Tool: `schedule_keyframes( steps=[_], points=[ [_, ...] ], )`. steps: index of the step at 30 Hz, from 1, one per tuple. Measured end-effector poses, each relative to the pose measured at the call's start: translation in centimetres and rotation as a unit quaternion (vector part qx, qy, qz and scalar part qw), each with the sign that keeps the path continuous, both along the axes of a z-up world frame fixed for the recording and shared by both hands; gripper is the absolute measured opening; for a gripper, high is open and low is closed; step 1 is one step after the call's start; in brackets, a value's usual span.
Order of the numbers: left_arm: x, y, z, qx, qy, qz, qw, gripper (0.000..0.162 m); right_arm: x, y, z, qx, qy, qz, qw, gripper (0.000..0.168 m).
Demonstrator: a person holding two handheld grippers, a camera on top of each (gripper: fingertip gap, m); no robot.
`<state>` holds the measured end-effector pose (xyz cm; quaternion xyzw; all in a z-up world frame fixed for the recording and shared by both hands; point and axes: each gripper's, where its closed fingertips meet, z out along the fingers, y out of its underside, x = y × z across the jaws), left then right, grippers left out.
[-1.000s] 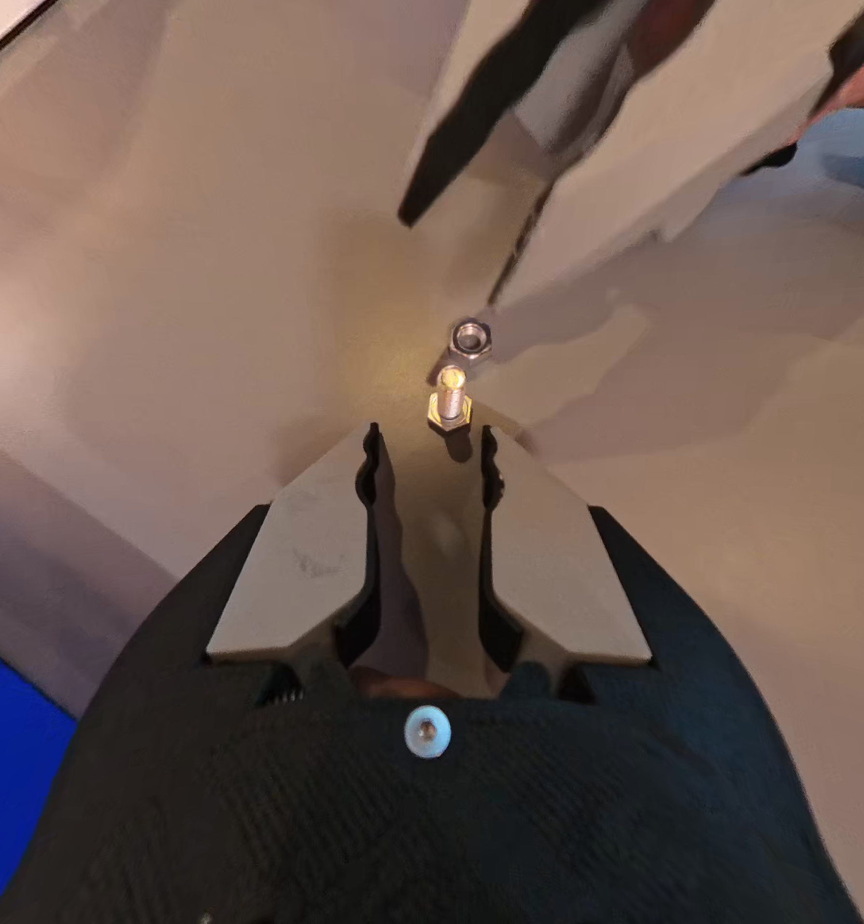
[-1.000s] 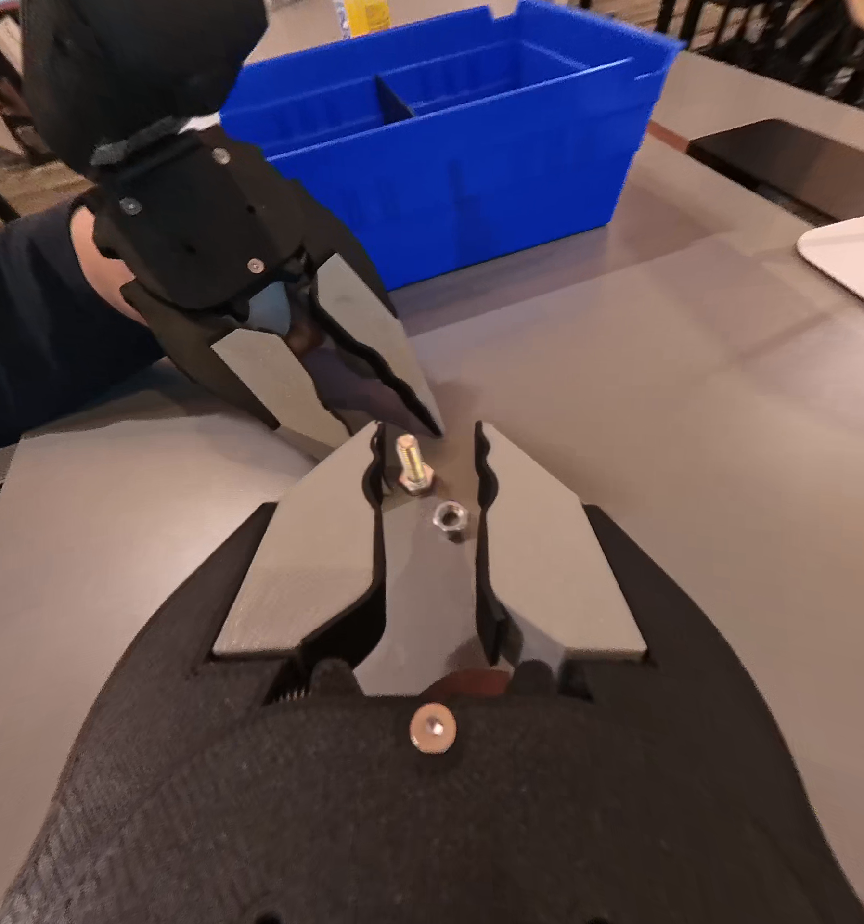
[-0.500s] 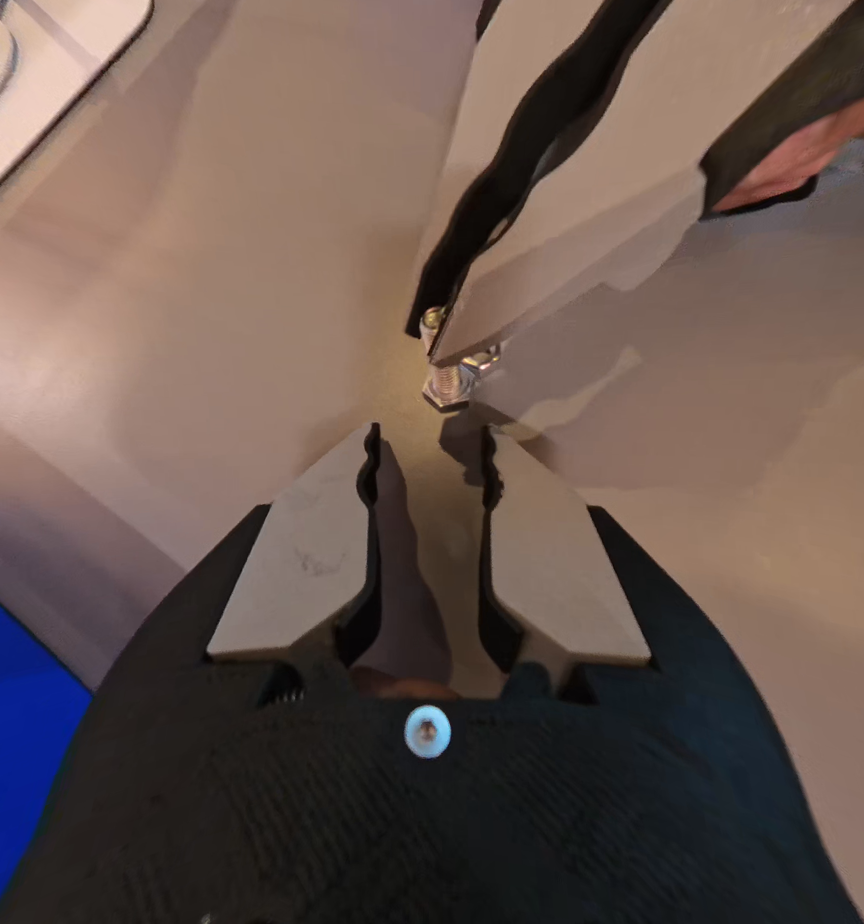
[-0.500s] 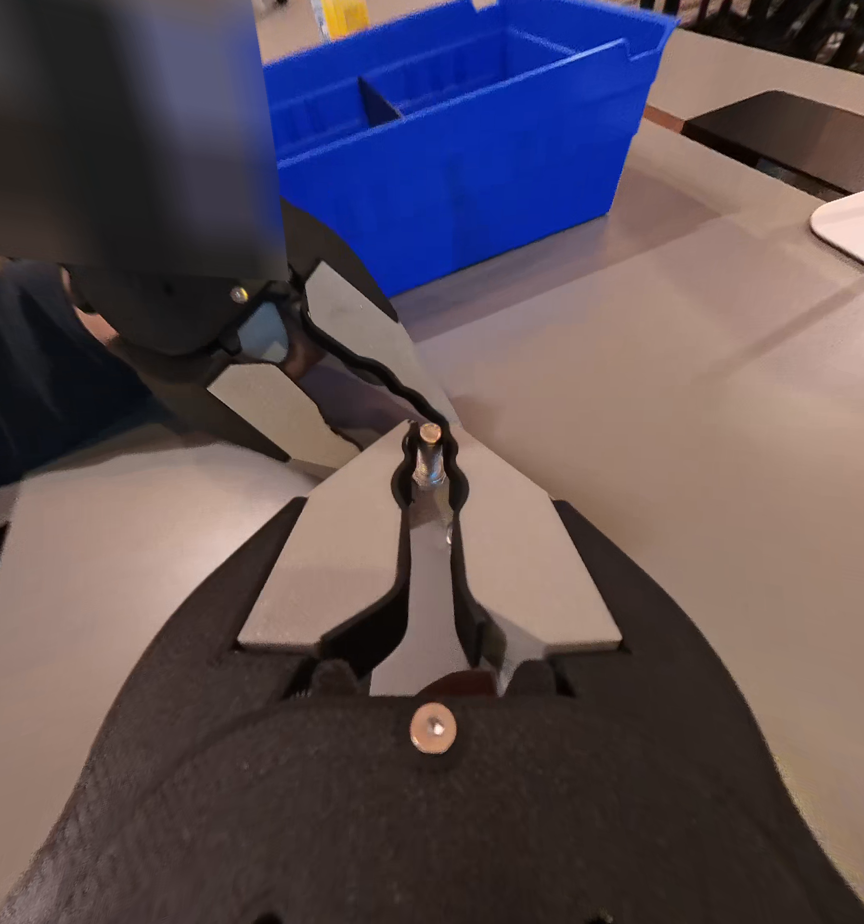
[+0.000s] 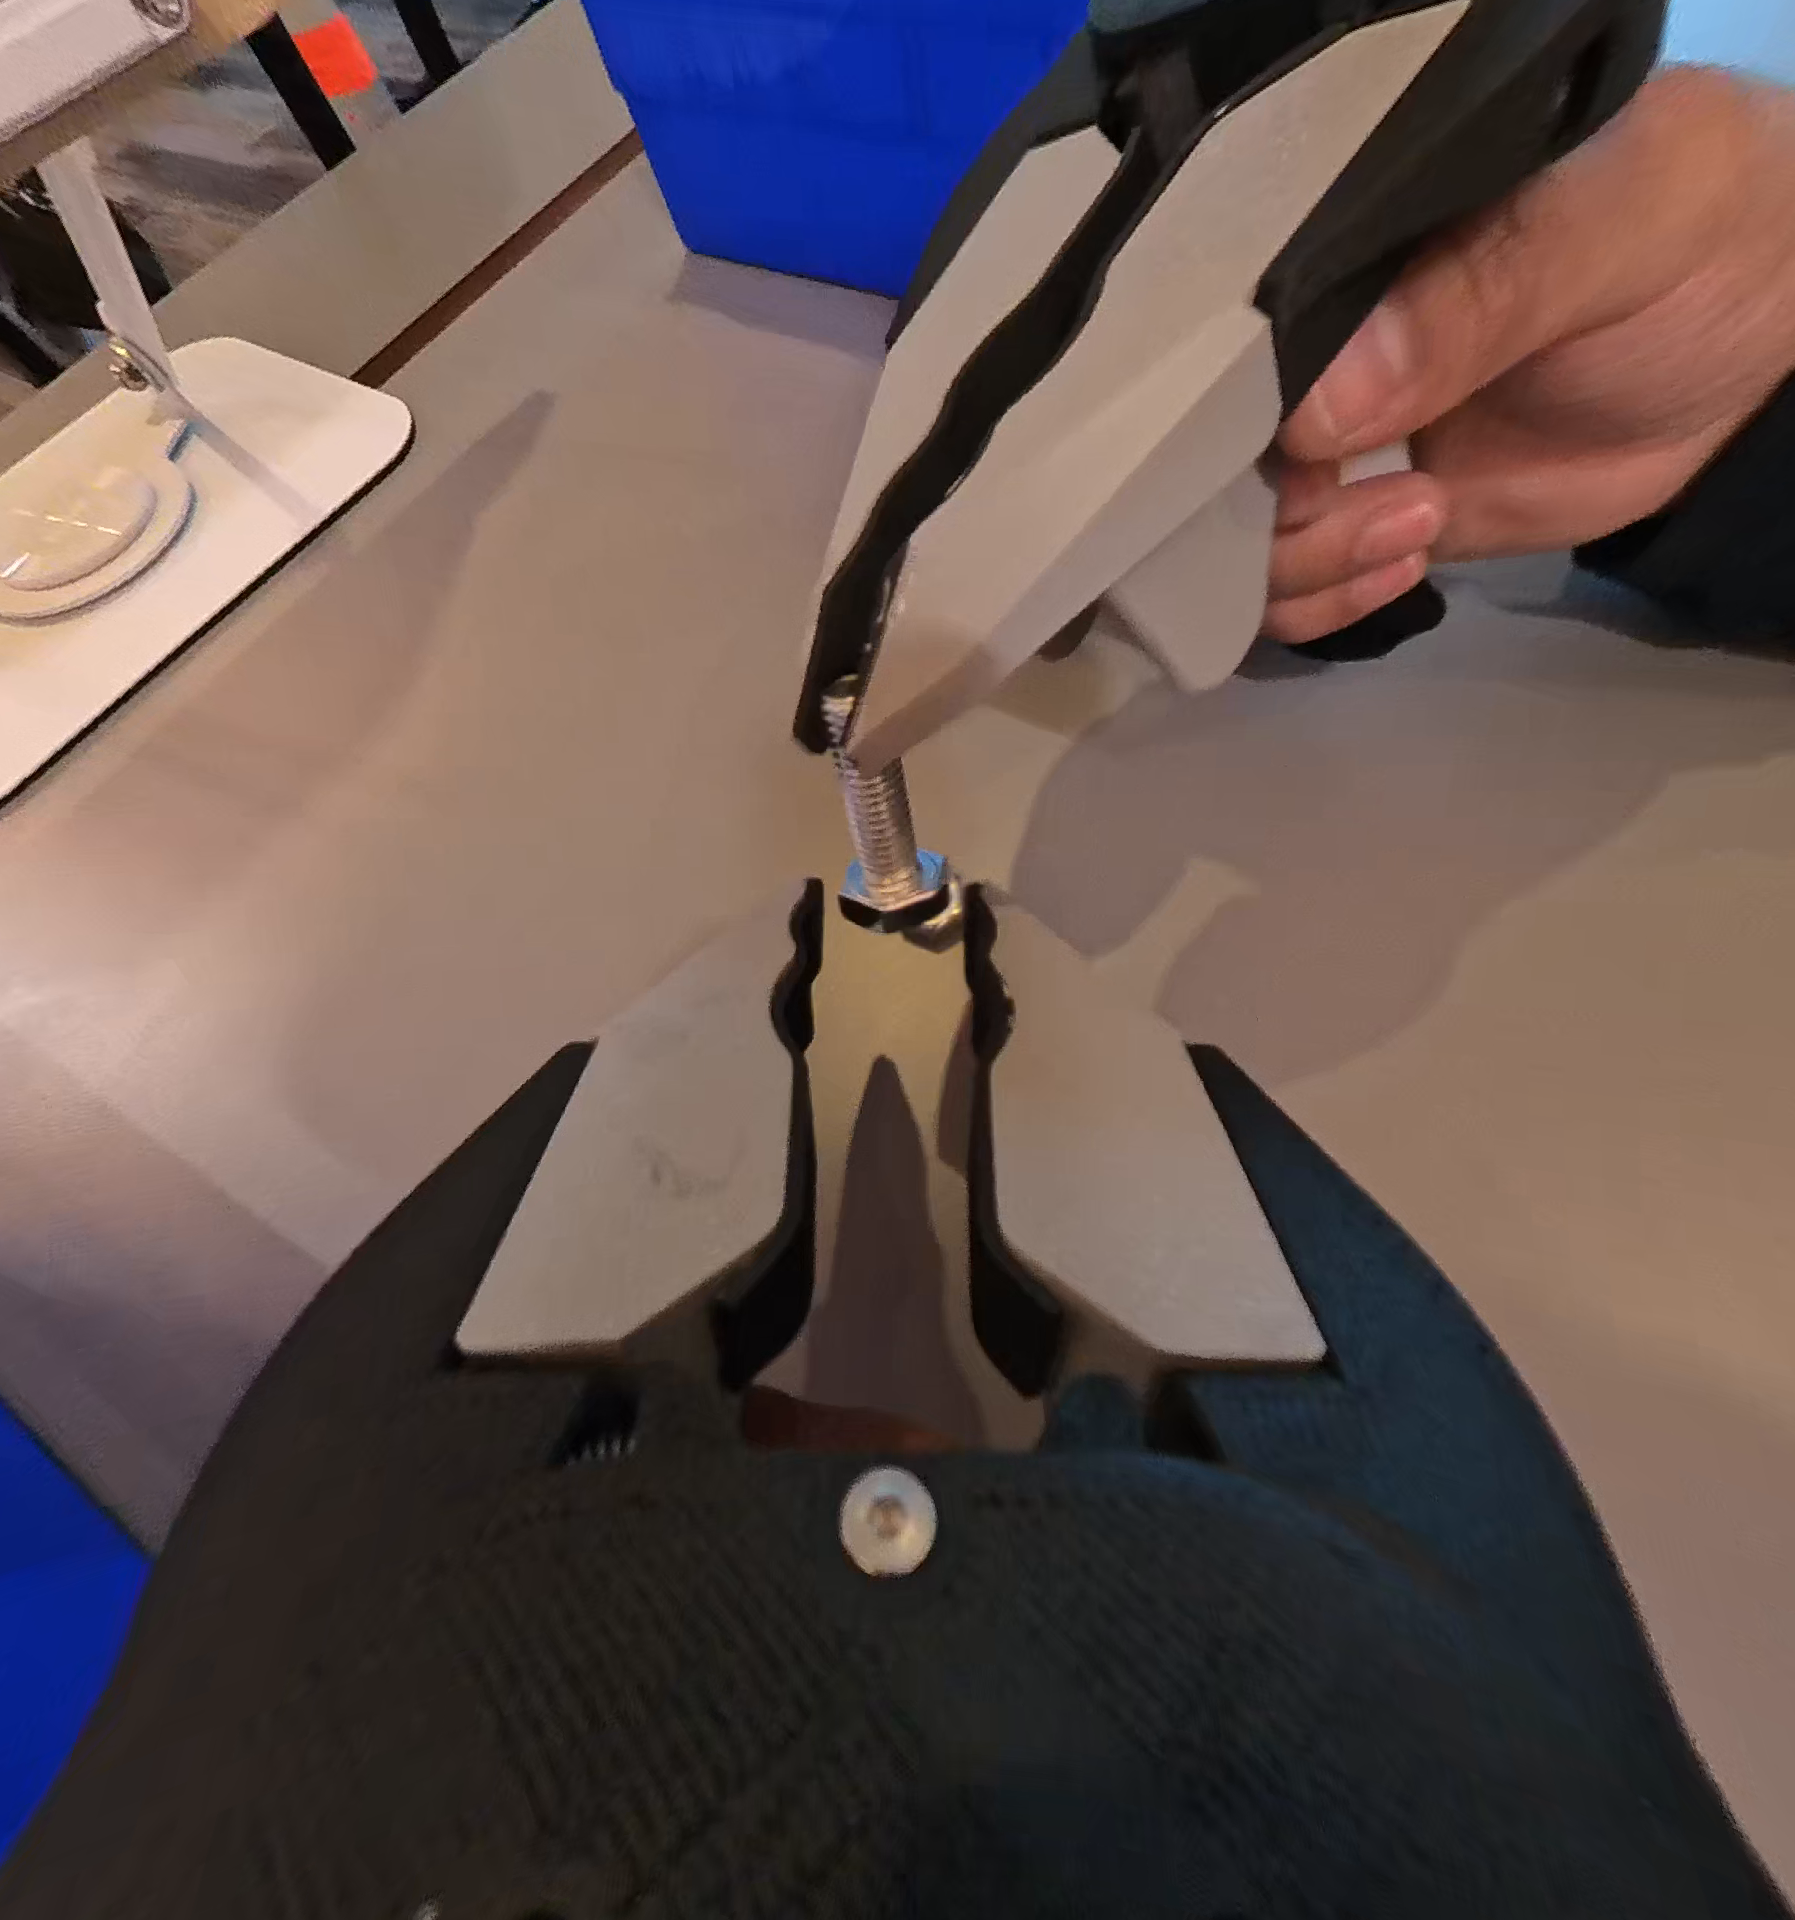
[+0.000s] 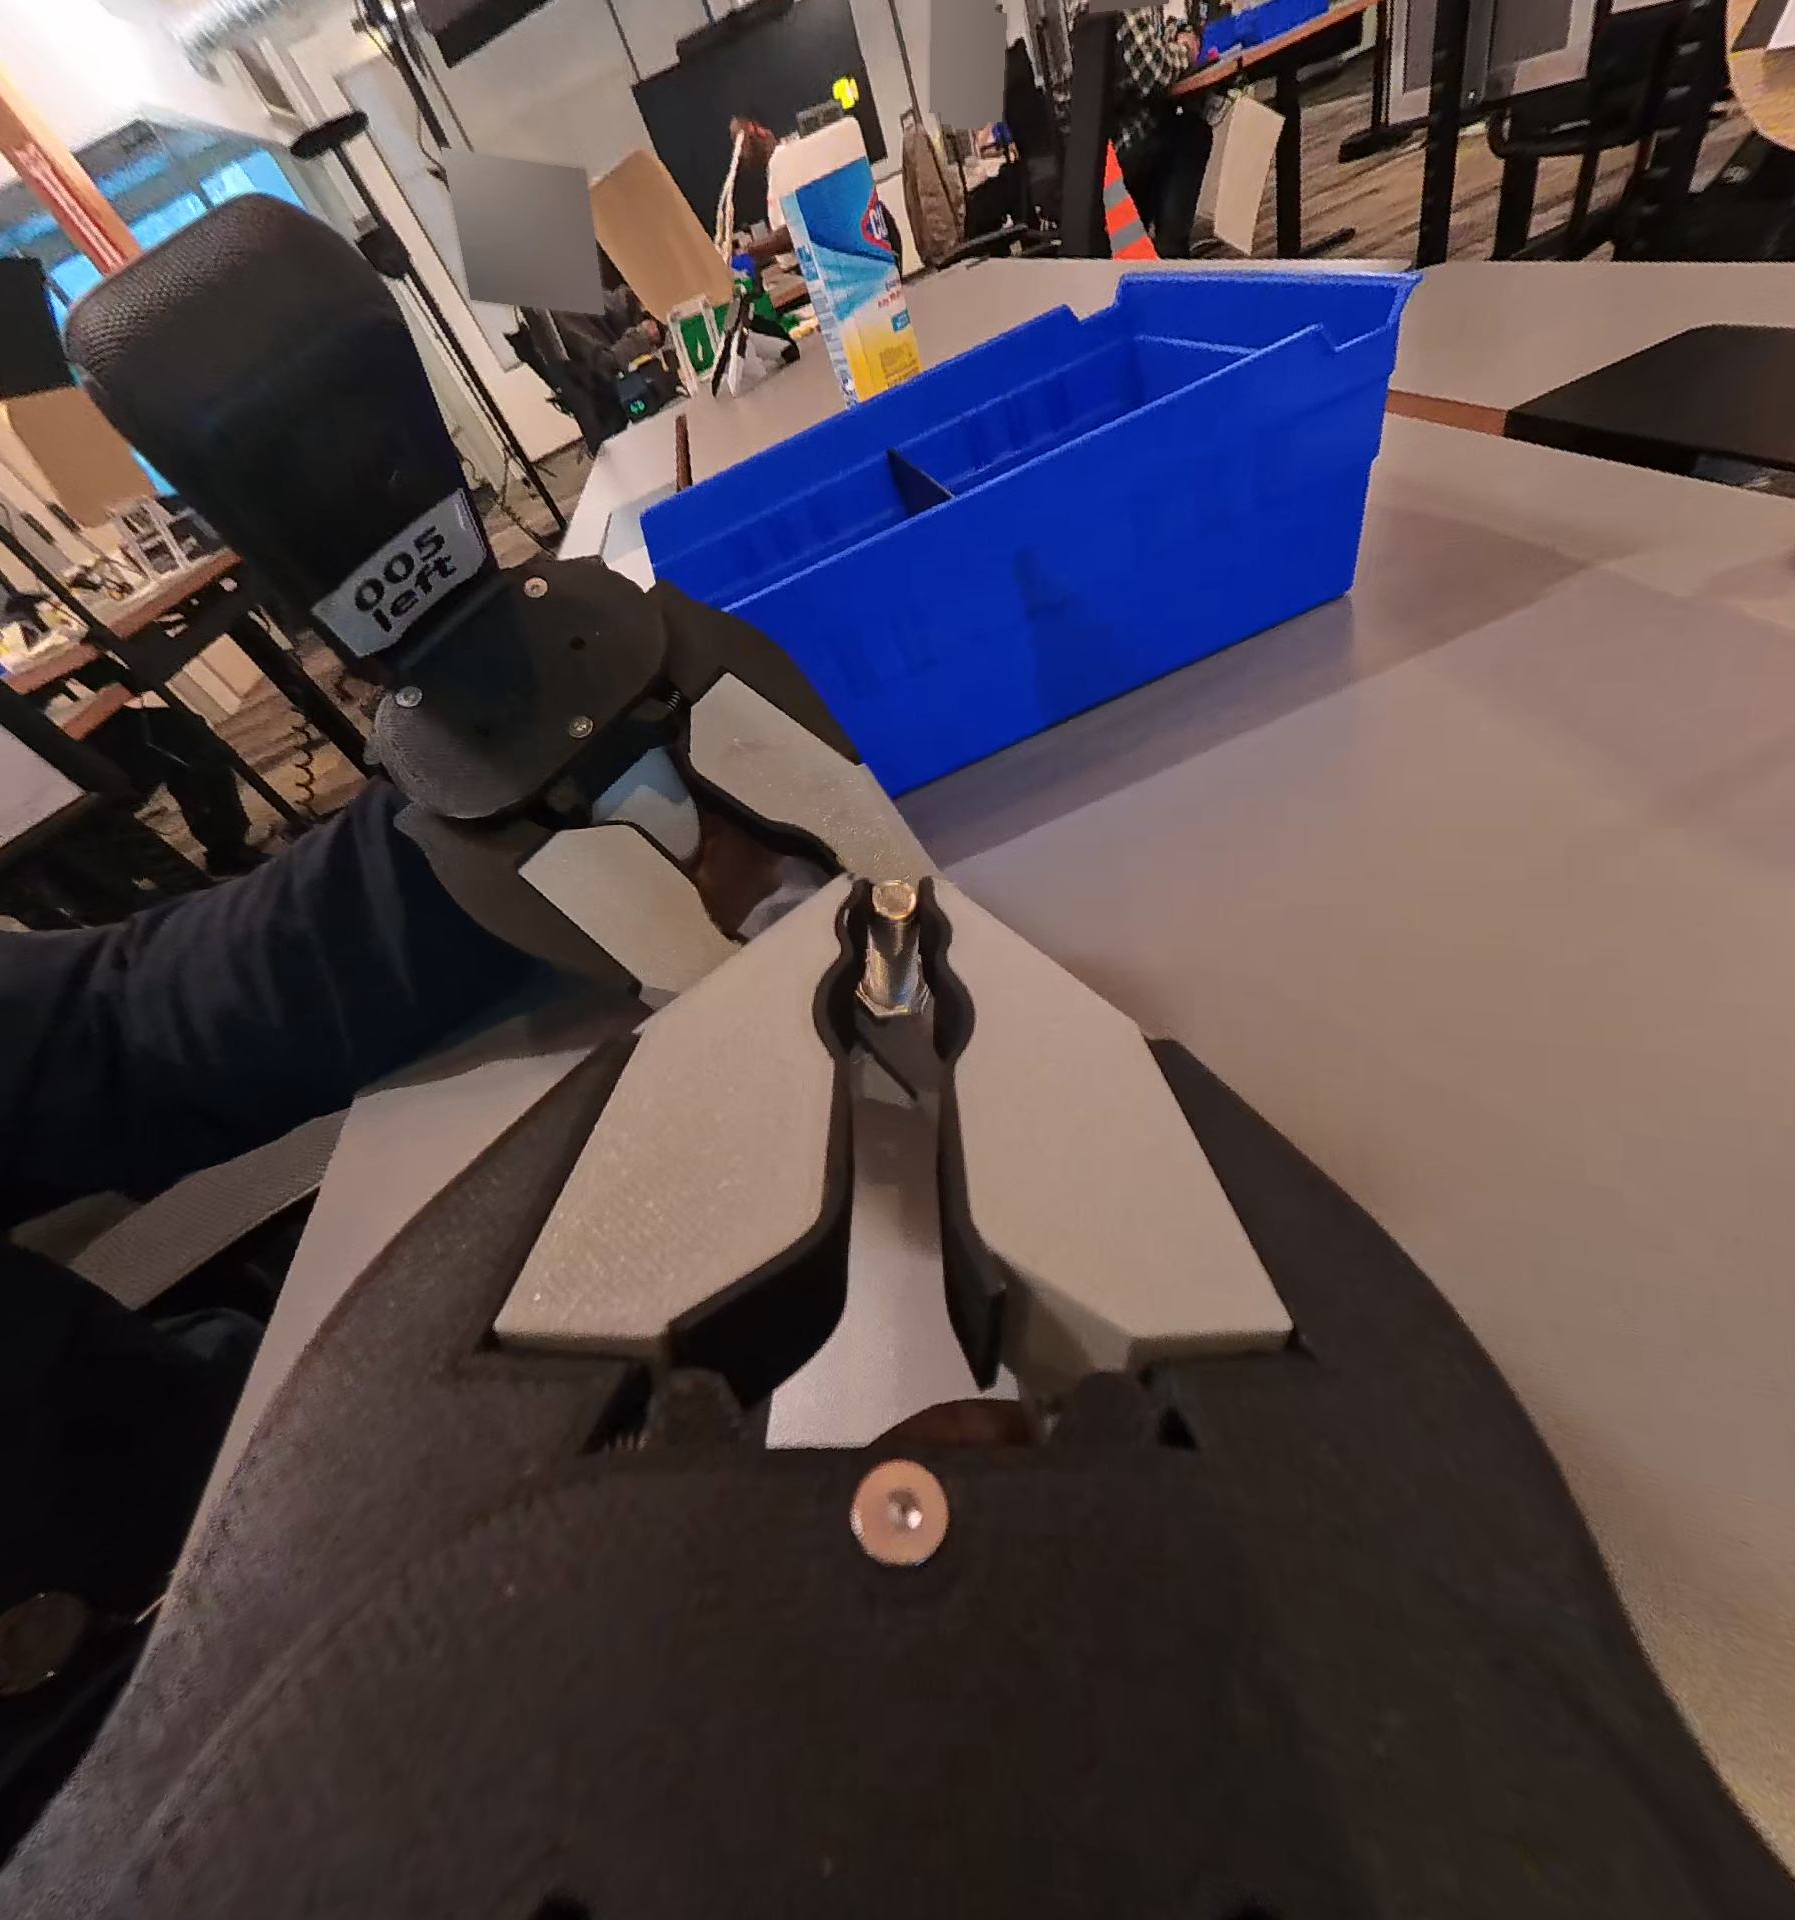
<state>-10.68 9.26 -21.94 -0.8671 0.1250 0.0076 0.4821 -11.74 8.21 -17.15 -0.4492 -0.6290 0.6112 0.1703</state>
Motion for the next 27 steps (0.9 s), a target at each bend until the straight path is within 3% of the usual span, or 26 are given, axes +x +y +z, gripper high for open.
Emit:
schedule_keyframes(
  steps=[6,27],
  points=[
    [0.55,0.01,0.96,0.020,-0.029,-0.013,0.999,0.017,0.19,-0.30,0.31,-0.004,0.005,0.009,1.000,0.006],
    [0.43,-0.22,0.76,0.003,-0.047,-0.014,0.999,0.016,0.01,-0.37,-0.16,0.019,-0.004,0.001,1.000,0.006]
  ],
)
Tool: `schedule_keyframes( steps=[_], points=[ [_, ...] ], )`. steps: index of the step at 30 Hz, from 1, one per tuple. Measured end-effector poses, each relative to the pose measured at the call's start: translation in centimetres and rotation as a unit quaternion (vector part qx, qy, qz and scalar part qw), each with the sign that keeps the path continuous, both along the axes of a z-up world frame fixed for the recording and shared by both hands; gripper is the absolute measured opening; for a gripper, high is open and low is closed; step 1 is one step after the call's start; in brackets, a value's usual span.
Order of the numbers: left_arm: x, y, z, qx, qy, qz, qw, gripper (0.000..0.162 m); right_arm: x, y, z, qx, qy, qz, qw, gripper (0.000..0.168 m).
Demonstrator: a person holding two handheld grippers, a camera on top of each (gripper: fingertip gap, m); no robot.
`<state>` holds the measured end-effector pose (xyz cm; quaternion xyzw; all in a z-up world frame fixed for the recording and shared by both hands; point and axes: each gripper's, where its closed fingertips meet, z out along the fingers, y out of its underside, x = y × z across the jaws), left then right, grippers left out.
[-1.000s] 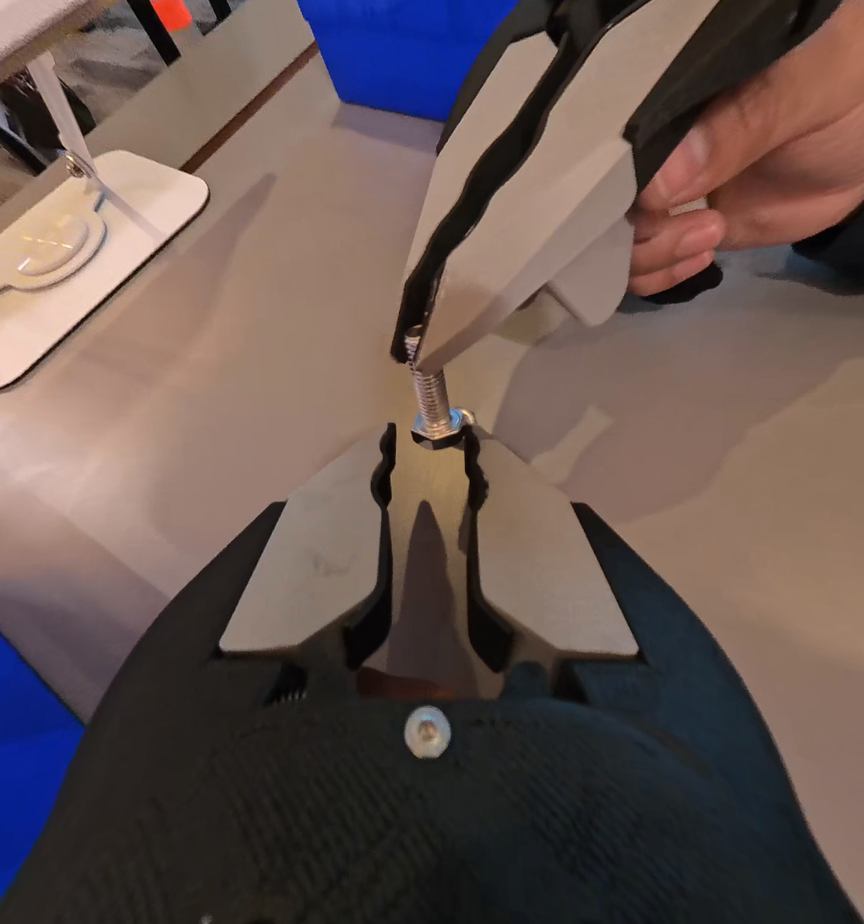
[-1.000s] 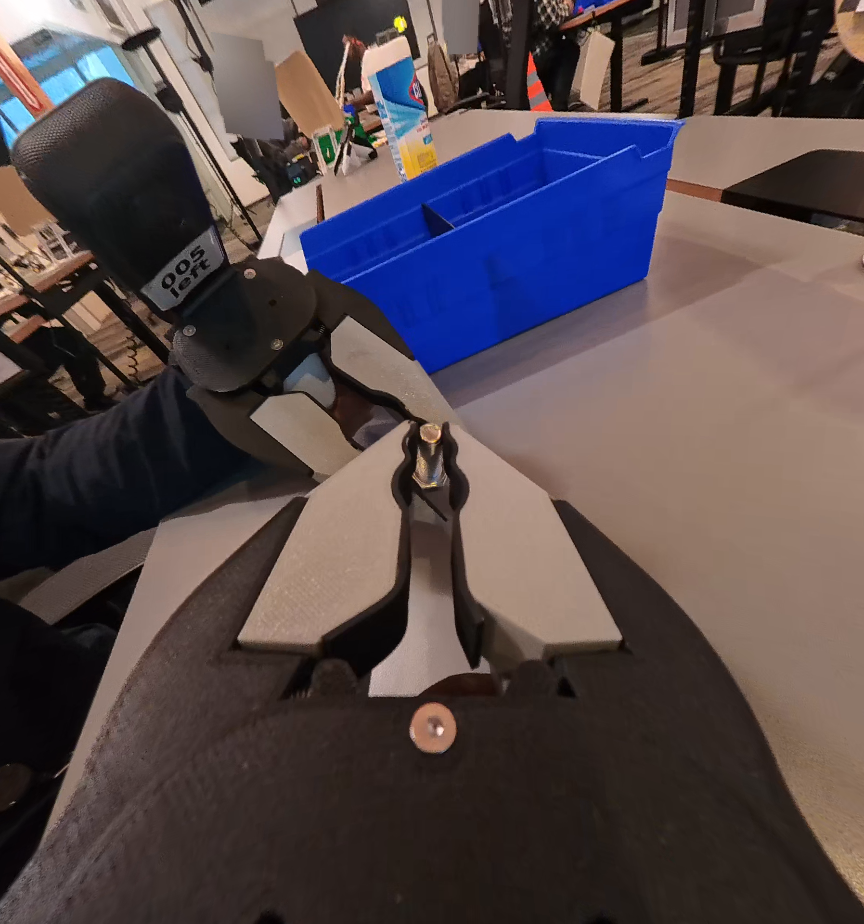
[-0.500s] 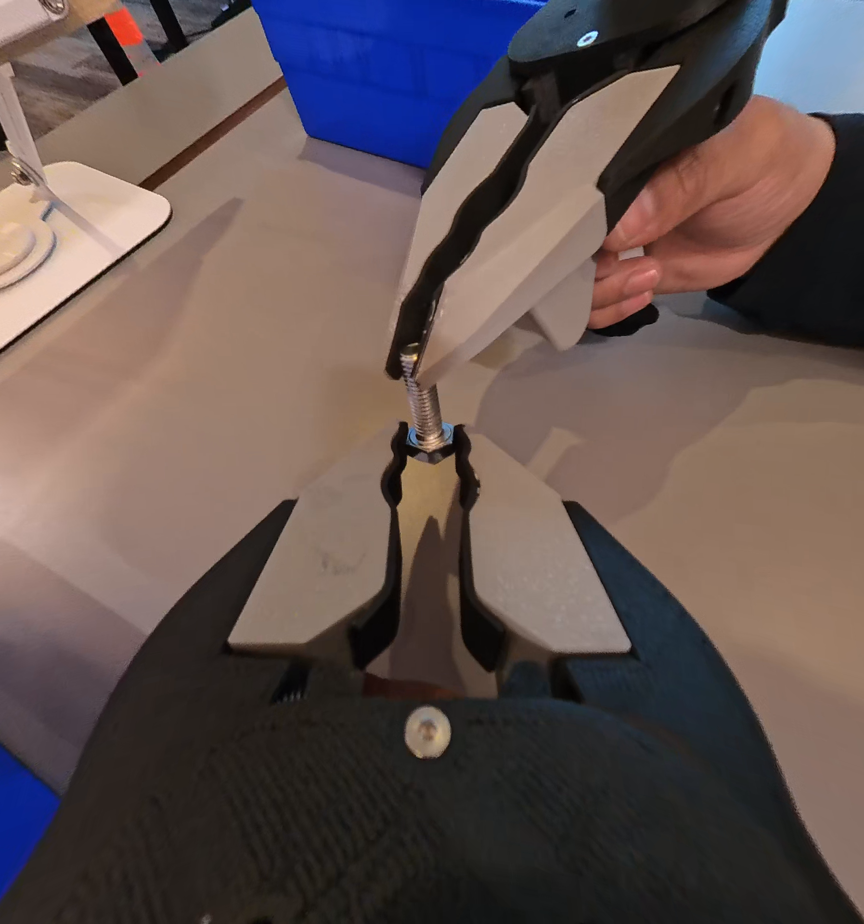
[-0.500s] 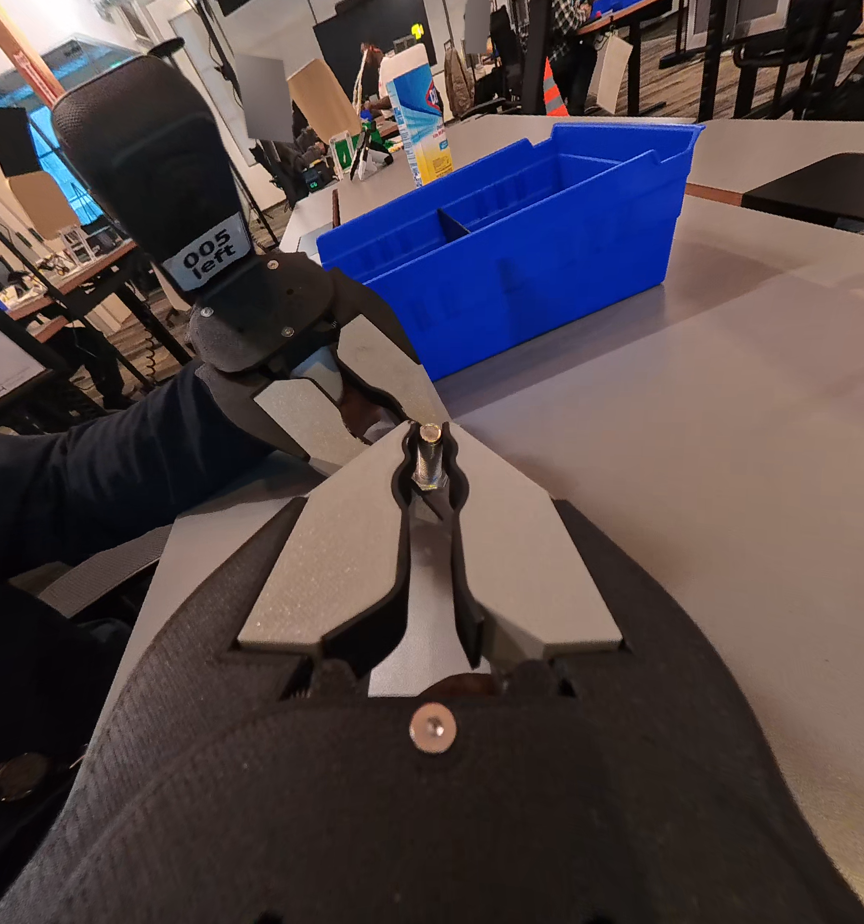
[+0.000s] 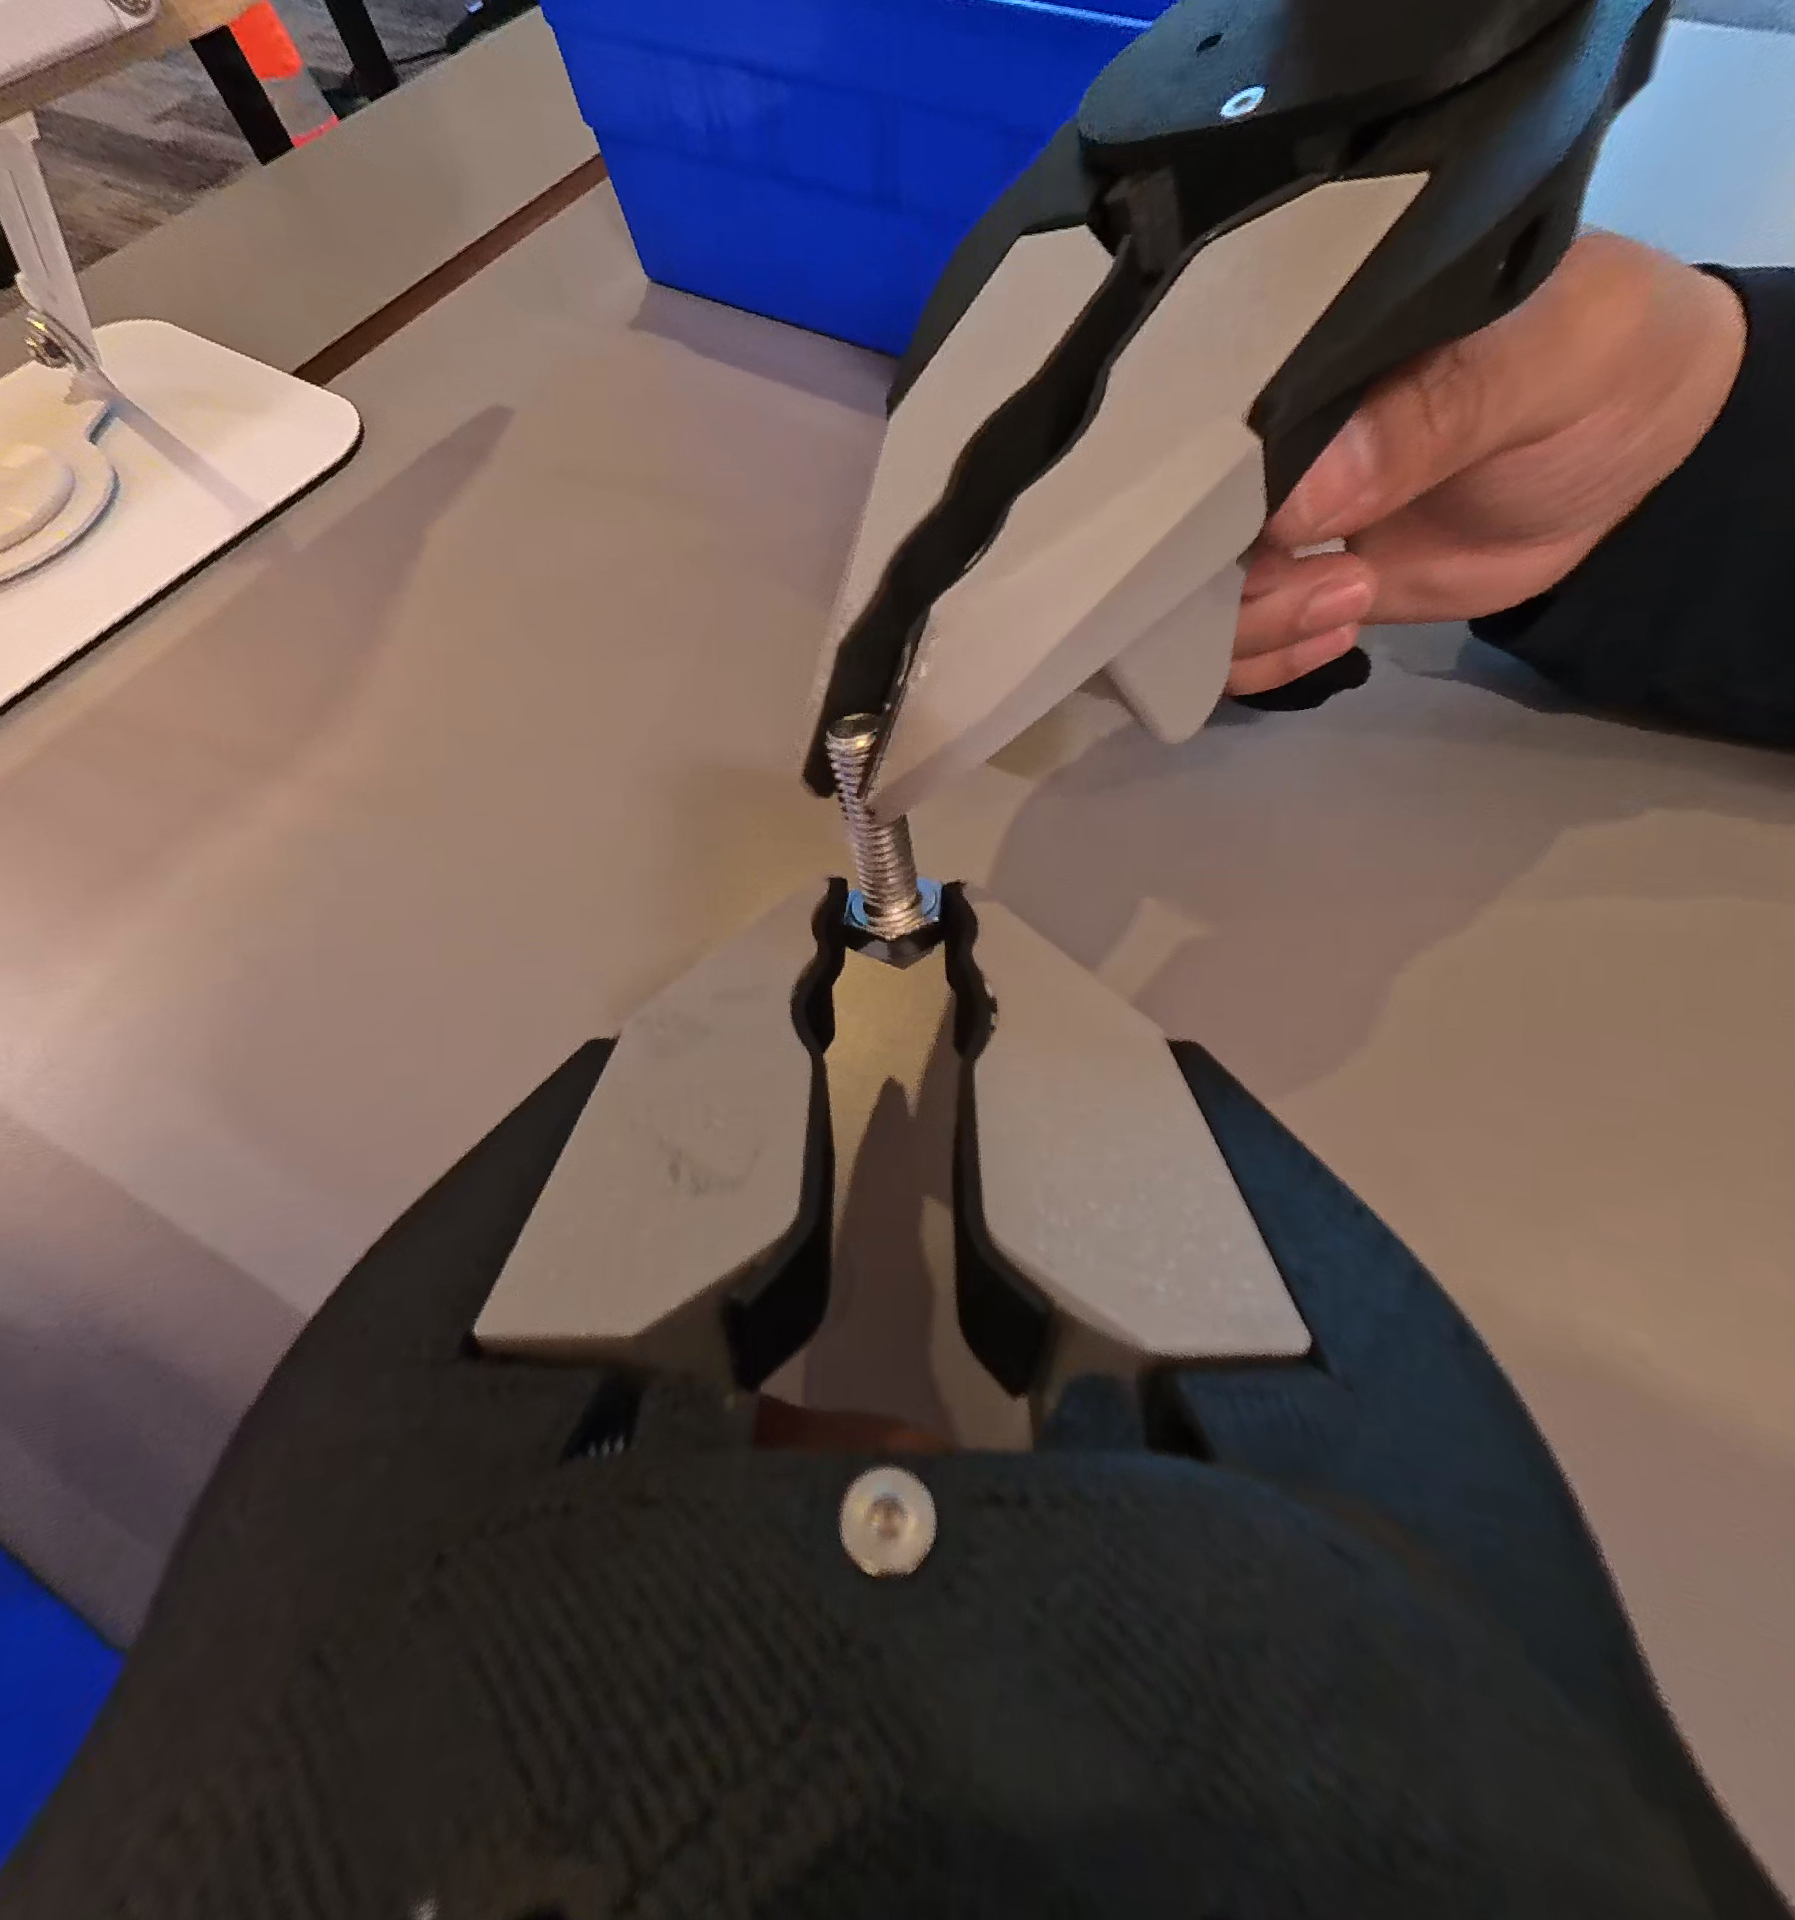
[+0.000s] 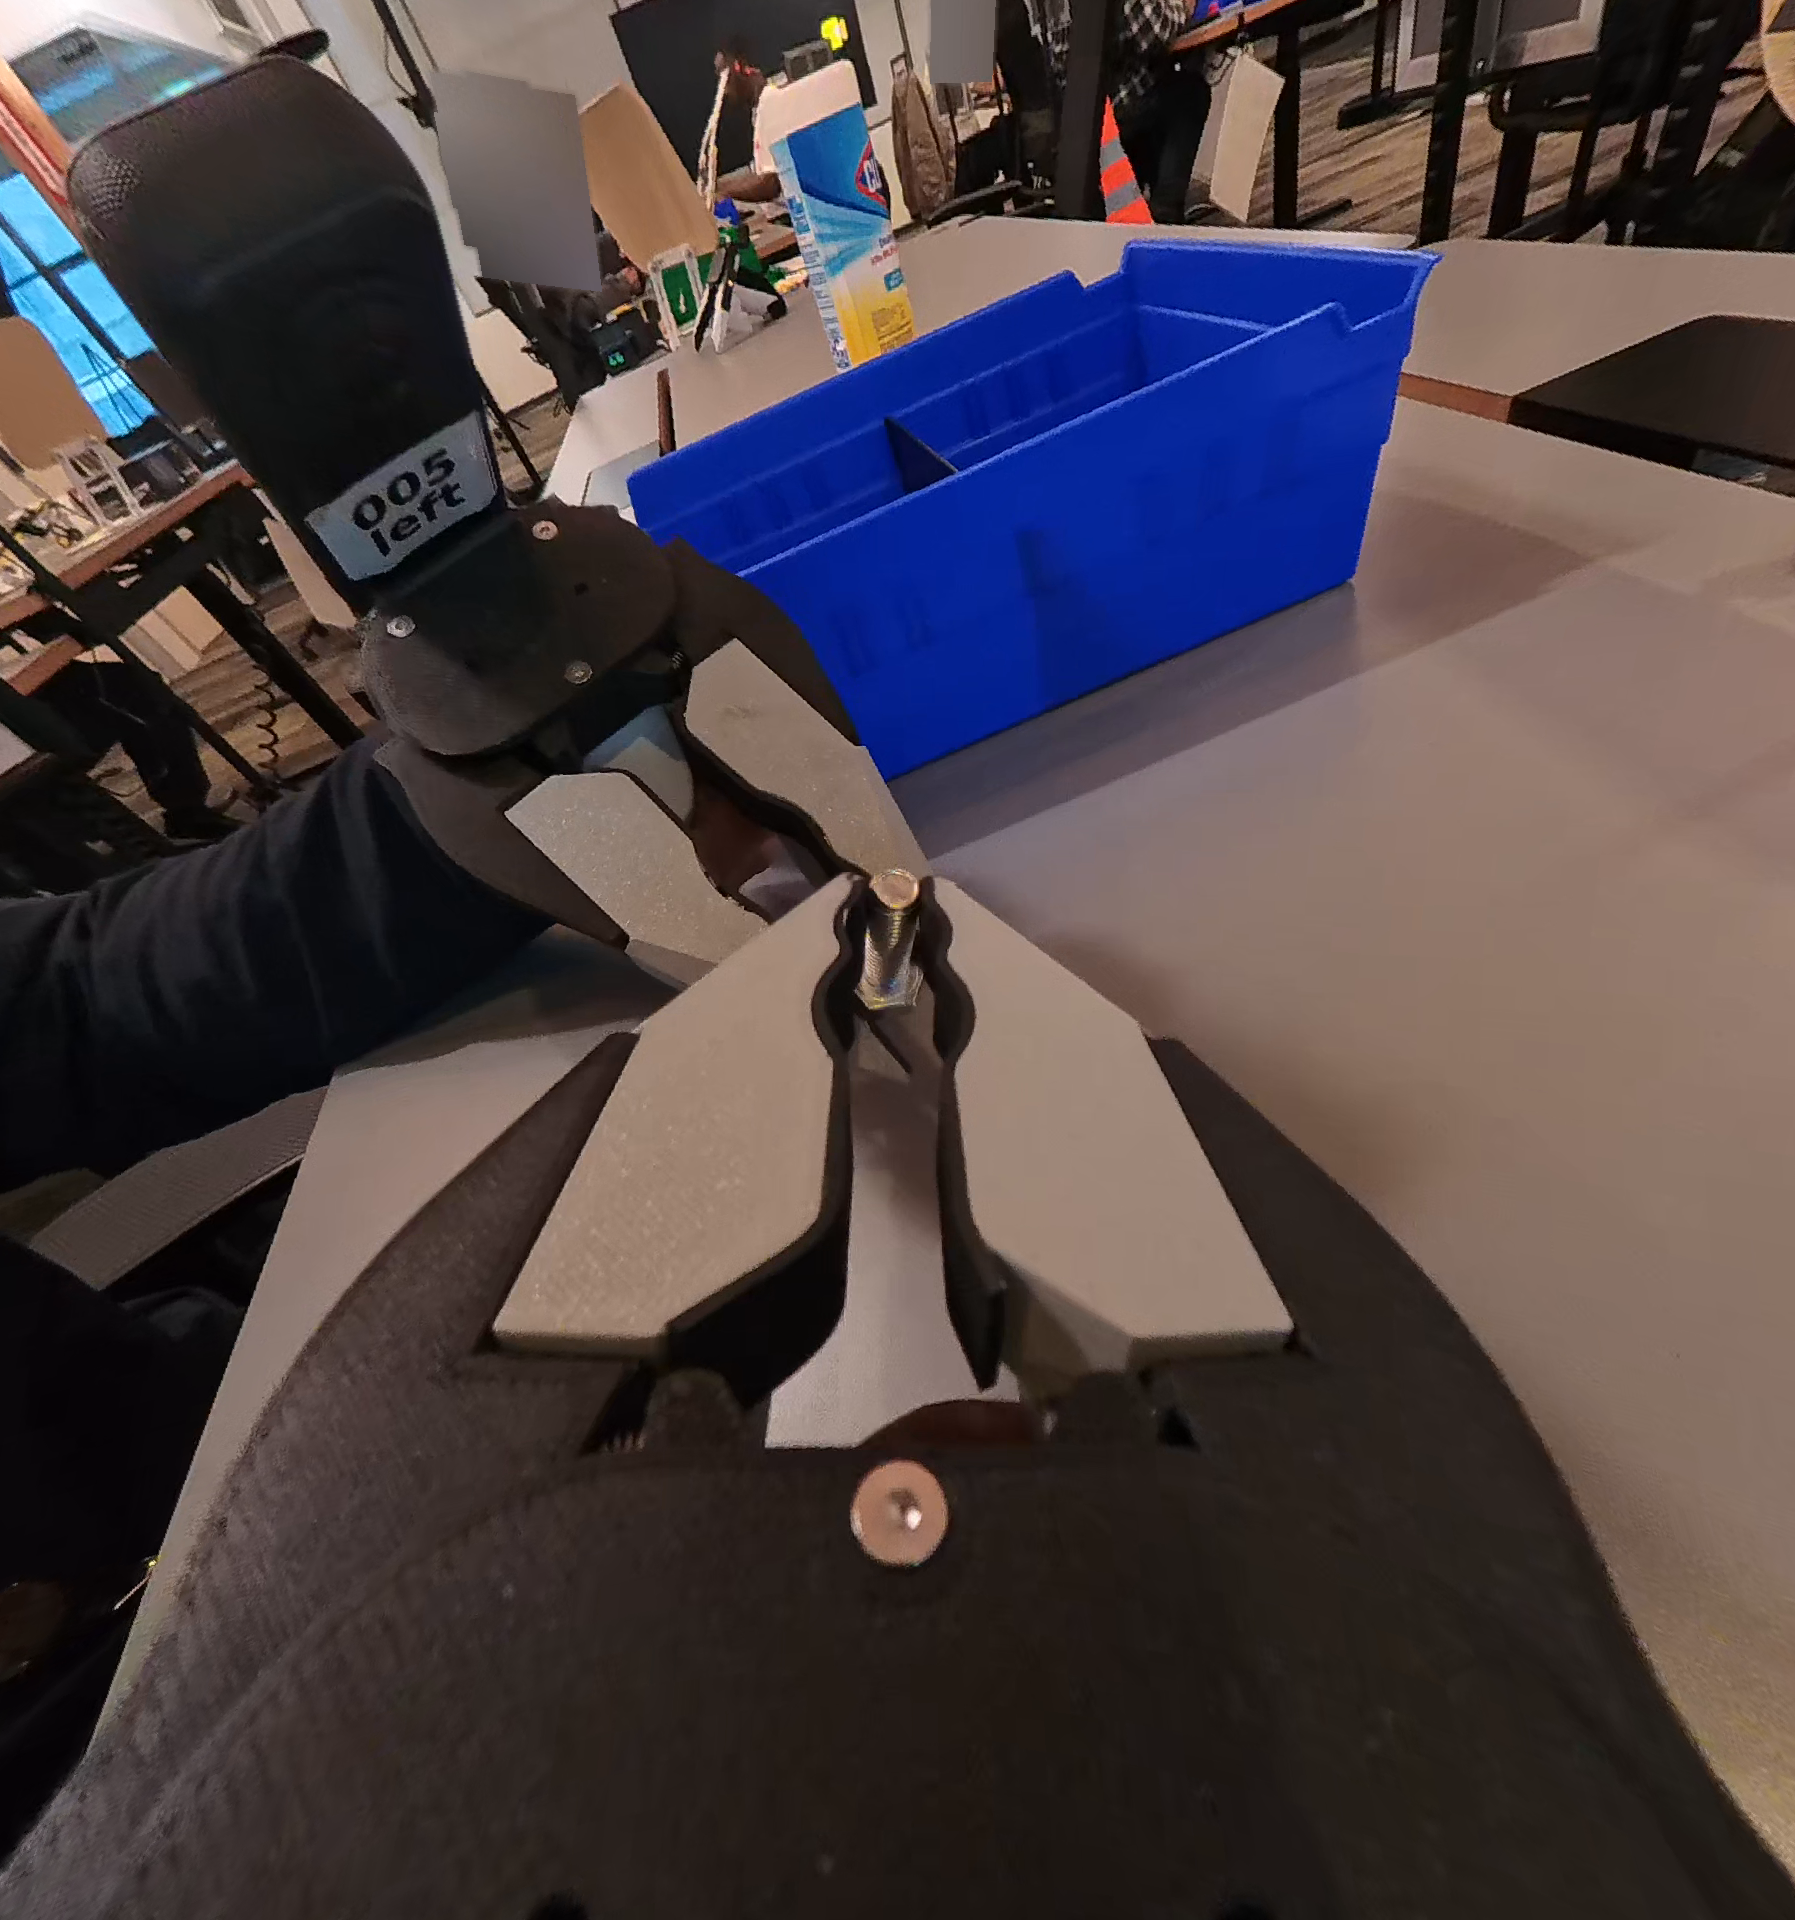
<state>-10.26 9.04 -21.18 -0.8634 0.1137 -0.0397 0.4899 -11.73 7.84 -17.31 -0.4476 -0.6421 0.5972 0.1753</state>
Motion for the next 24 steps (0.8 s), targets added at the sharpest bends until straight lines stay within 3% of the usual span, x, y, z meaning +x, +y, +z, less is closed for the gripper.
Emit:
schedule_keyframes(
  steps=[10,24],
  points=[
    [0.0,-0.4,1.3,0.021,-0.092,-0.007,0.995,0.015,0.1,0.5,0.2,-0.022,-0.007,-0.003,1.000,0.006],
    [0.4,-0.5,1.4,0.021,-0.102,-0.015,0.994,0.015,0.2,0.1,0.1,-0.023,-0.014,0.004,1.000,0.006]
  ],
)
